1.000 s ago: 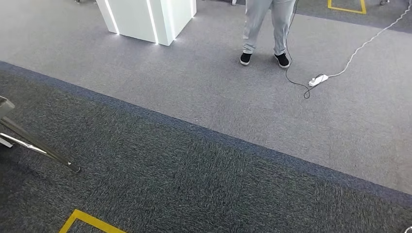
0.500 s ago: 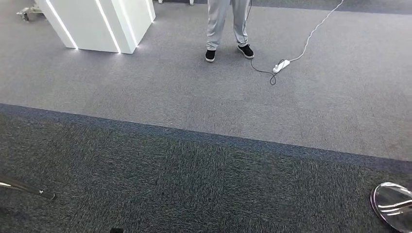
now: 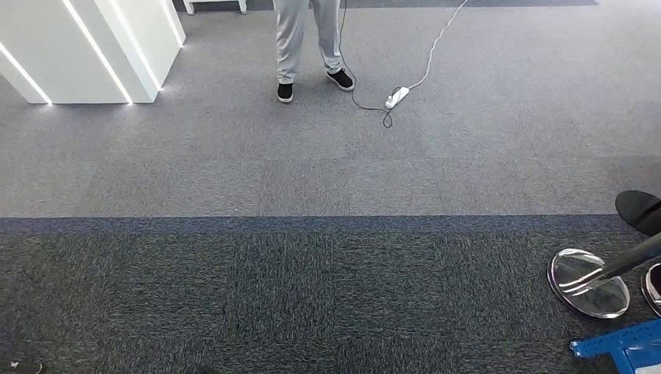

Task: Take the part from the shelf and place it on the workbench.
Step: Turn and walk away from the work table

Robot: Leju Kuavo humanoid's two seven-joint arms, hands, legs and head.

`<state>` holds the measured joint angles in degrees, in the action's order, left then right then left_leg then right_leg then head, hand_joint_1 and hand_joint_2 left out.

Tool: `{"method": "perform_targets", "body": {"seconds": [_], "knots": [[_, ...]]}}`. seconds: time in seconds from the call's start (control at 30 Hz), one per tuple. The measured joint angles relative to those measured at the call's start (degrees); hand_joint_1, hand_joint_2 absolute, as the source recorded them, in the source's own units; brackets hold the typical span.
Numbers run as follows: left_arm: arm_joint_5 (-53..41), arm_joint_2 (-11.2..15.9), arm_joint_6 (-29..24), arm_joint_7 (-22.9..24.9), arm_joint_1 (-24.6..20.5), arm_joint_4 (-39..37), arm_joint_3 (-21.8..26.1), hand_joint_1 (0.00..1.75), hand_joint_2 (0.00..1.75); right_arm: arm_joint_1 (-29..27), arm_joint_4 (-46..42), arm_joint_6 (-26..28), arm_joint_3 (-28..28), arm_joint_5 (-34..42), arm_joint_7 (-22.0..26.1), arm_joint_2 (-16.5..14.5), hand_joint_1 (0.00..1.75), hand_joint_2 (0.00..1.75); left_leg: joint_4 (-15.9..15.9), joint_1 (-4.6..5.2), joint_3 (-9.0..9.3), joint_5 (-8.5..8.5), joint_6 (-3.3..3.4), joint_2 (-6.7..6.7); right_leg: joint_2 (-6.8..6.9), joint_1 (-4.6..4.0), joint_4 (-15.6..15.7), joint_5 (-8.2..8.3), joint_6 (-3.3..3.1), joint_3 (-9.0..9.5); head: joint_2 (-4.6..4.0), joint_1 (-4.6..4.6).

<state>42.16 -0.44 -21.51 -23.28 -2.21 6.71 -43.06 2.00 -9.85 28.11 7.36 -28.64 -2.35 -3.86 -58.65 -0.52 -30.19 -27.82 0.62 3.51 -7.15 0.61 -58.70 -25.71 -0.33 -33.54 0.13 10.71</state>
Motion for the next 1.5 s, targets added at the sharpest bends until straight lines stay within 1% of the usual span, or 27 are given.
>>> {"method": "perform_targets", "body": {"seconds": [0.07,0.1,0.17,0.23,0.27,0.33,0.4,0.43,0.5,0.57,0.63,0.7,0.73,0.77,0.8,0.87,0.93,1.0,1.03,1.1,1.17,1.23,1.27,1.3,1.4,1.47,1.5], "knots": [[0.0,-0.3,-0.4,1.5,-0.3,0.2,-0.7,0.00,0.00,0.0,0.0,0.7,0.7,0.3,0.7,0.0,0.00,1.75,1.7,0.01,0.41,0.62,0.95,-1.70,1.56,-0.05,-2.0,-1.28,1.04,-1.41,0.00,-0.05],[0.0,-0.5,-0.4,1.6,-0.3,0.3,-0.8,0.00,0.00,0.0,0.0,0.8,0.9,0.4,0.7,0.0,0.00,1.75,2.1,-0.06,0.49,0.94,1.34,-2.72,3.42,-0.14,-4.6,-2.92,1.21,-2.68,0.00,-0.08],[0.0,-0.5,-0.6,1.6,0.0,0.3,-1.0,0.00,0.00,0.2,0.0,0.8,1.2,0.4,0.6,0.0,0.00,1.75,2.2,0.15,0.35,0.98,1.63,-4.52,5.86,0.03,-11.6,-6.57,1.55,-6.04,0.00,-0.10],[0.1,-0.6,-0.7,1.6,0.0,0.3,-1.2,0.00,0.00,0.2,0.0,0.7,1.4,0.4,0.3,0.0,0.00,1.75,2.1,0.21,0.24,0.86,1.55,-6.30,6.57,0.46,-14.9,-7.22,2.04,-7.41,0.00,-0.10],[0.1,-0.6,-0.7,1.5,0.0,0.3,-1.3,0.00,0.00,0.2,0.0,0.6,1.5,0.4,0.0,0.1,0.00,1.75,2.0,0.15,0.24,0.75,1.41,-7.09,6.92,0.68,-13.4,-6.03,2.26,-6.46,0.00,-0.10],[0.2,-0.8,-0.8,1.4,-0.1,0.4,-1.4,0.00,0.00,0.2,0.0,0.2,1.5,0.1,-0.8,0.1,0.00,1.75,1.7,0.09,0.38,0.37,0.85,-8.39,9.05,0.94,-6.0,-2.84,2.48,-2.26,0.00,-0.10],[0.3,-0.8,-0.8,1.2,-0.1,0.5,-1.4,0.00,0.00,0.3,0.0,-0.1,1.5,-0.4,-1.7,0.2,0.00,1.75,1.2,0.30,0.52,-0.25,0.00,-9.50,11.00,0.77,-0.7,-1.40,2.00,0.59,0.00,-0.09],[0.3,-0.9,-0.8,1.1,-0.1,0.5,-1.4,0.00,0.00,0.3,0.0,-0.2,1.5,-0.5,-2.0,0.2,0.00,1.75,1.1,0.42,0.67,-0.49,-0.40,-10.03,11.23,0.61,0.0,-1.48,1.61,0.88,-0.01,-0.09],[0.4,-1.0,-0.8,1.0,-0.2,0.6,-1.4,0.00,0.00,0.1,0.0,-0.3,1.5,-1.0,-2.6,0.2,0.00,1.75,1.1,0.32,1.13,-0.79,-1.09,-11.02,9.78,0.47,0.0,-1.31,0.78,0.82,0.00,-0.09],[0.4,-1.0,-0.8,1.0,-0.2,0.8,-1.4,0.00,0.00,0.0,0.0,-0.4,1.5,-1.5,-2.8,0.2,0.00,1.75,-0.5,-0.04,0.83,-2.26,-1.70,-9.09,8.55,0.59,0.4,-0.99,0.02,0.87,0.00,-0.08],[0.5,-1.1,-0.9,1.0,0.0,0.8,-1.4,0.00,0.00,0.2,0.0,-0.6,1.4,-2.2,-2.8,0.2,0.00,1.75,-6.6,-0.27,-1.72,-5.91,-2.03,-5.57,7.29,0.66,0.5,-0.76,-0.52,0.80,0.00,-0.08],[0.8,-1.2,-1.1,1.0,0.3,0.8,-1.4,0.00,0.00,0.2,0.0,-1.0,1.1,-2.9,-2.8,0.2,0.00,1.75,-14.0,-0.29,-5.21,-8.87,-2.07,-4.26,5.70,0.51,0.4,-0.66,-0.76,0.64,0.00,-0.08],[1.0,-1.2,-1.3,1.0,0.5,0.8,-1.4,0.00,0.00,0.2,0.0,-1.1,0.9,-3.2,-2.7,0.2,0.00,1.75,-15.6,-0.28,-6.06,-8.81,-2.03,-4.12,4.82,0.43,0.3,-0.65,-0.80,0.62,0.00,-0.08],[1.1,-1.3,-1.4,1.0,0.5,0.8,-1.4,0.00,0.00,0.2,0.0,-1.2,0.7,-3.3,-2.6,0.1,0.00,1.75,-14.9,-0.28,-5.91,-7.59,-1.91,-3.98,3.90,0.38,0.3,-0.65,-0.79,0.65,0.00,-0.08],[1.2,-1.3,-1.5,1.0,0.6,0.8,-1.4,0.00,0.00,0.2,0.0,-1.3,0.5,-3.4,-2.6,0.0,0.00,1.75,-12.0,-0.28,-4.76,-5.42,-1.70,-3.60,2.99,0.36,0.2,-0.65,-0.77,0.70,0.00,-0.08],[1.3,-1.2,-1.6,1.0,0.8,0.8,-1.4,0.00,0.00,0.2,0.0,-1.3,0.3,-3.6,-2.6,-0.3,0.00,1.75,-4.1,-0.33,-1.69,-1.46,-1.13,-1.03,1.36,0.36,0.0,-0.65,-0.51,0.62,0.00,-0.09],[1.3,-1.1,-1.7,1.0,0.8,0.8,-1.4,0.00,0.00,0.2,0.0,-1.2,0.0,-4.0,-2.5,-0.7,0.00,1.75,0.1,-0.25,-0.20,-0.22,-0.76,0.98,0.03,0.49,-0.1,-0.47,0.17,0.26,0.00,-0.08],[1.6,-1.1,-1.9,0.9,0.6,0.8,-1.3,0.00,0.00,0.0,0.0,-1.2,-0.2,-4.5,-2.5,-1.0,0.00,1.75,0.6,-0.12,0.01,-0.12,-0.34,0.33,-1.19,0.67,0.2,-0.12,1.13,-0.03,0.00,-0.08],[1.8,-1.1,-2.0,0.9,0.5,0.8,-1.3,0.00,0.00,-0.1,0.0,-1.3,-0.4,-4.8,-2.6,-1.2,0.00,1.75,1.0,-0.18,0.17,0.16,0.02,-0.37,-0.87,0.67,0.0,-0.21,1.47,-0.22,0.00,-0.08],[2.2,-1.1,-2.3,0.8,0.7,0.8,-1.3,0.00,0.00,0.0,0.0,-1.4,-0.9,-5.2,-2.6,-1.4,0.00,1.75,1.8,-0.36,0.38,0.77,0.75,-2.11,2.10,0.39,-3.0,-2.25,1.82,-1.79,0.00,-0.13],[2.3,-1.2,-2.4,0.7,1.0,0.8,-1.2,0.00,0.00,0.4,0.0,-1.5,-1.3,-5.5,-2.6,-1.6,0.00,1.75,2.0,-0.13,0.34,0.89,1.12,-3.96,5.52,0.29,-9.9,-6.05,1.88,-5.05,0.00,-0.16],[2.4,-1.2,-2.4,0.5,1.2,0.8,-1.2,0.00,0.00,0.5,0.0,-1.6,-1.5,-5.7,-2.6,-1.7,0.00,1.75,2.0,0.07,0.26,0.81,1.19,-5.74,6.51,0.34,-14.8,-7.68,2.05,-7.17,0.00,-0.16],[2.4,-1.2,-2.4,0.4,1.2,0.8,-1.2,0.00,0.00,0.5,0.0,-1.6,-1.5,-5.8,-2.6,-1.7,0.00,1.75,2.0,0.09,0.28,0.74,1.14,-6.55,6.82,0.36,-14.4,-6.96,2.10,-6.73,0.00,-0.16],[2.5,-1.2,-2.5,0.3,1.2,0.8,-1.2,0.00,0.00,0.5,0.0,-1.7,-1.6,-5.9,-2.7,-1.7,0.00,1.75,1.9,0.09,0.36,0.65,1.04,-7.28,7.30,0.37,-11.8,-5.41,2.09,-5.14,0.00,-0.16],[2.5,-1.1,-2.5,-0.1,1.1,0.8,-1.0,0.00,0.00,0.6,0.0,-1.8,-1.6,-5.9,-2.8,-1.8,0.00,1.75,1.6,0.37,0.74,0.13,0.29,-9.14,10.69,-0.03,-1.3,-1.59,1.37,0.85,0.00,-0.15],[2.4,-1.1,-2.4,-0.2,1.0,0.8,-0.9,0.00,0.00,0.6,0.0,-1.7,-1.6,-5.6,-2.8,-1.9,0.00,1.75,1.5,0.63,0.97,-0.14,-0.34,-10.17,11.23,-0.42,0.3,-1.53,0.61,1.45,0.01,-0.15],[2.3,-1.1,-2.4,-0.2,0.9,0.8,-0.9,0.00,0.00,0.5,0.0,-1.7,-1.6,-5.4,-2.9,-1.9,0.00,1.75,1.5,0.62,1.16,-0.23,-0.65,-10.73,10.47,-0.37,0.4,-1.39,0.29,1.33,0.01,-0.14]]}}
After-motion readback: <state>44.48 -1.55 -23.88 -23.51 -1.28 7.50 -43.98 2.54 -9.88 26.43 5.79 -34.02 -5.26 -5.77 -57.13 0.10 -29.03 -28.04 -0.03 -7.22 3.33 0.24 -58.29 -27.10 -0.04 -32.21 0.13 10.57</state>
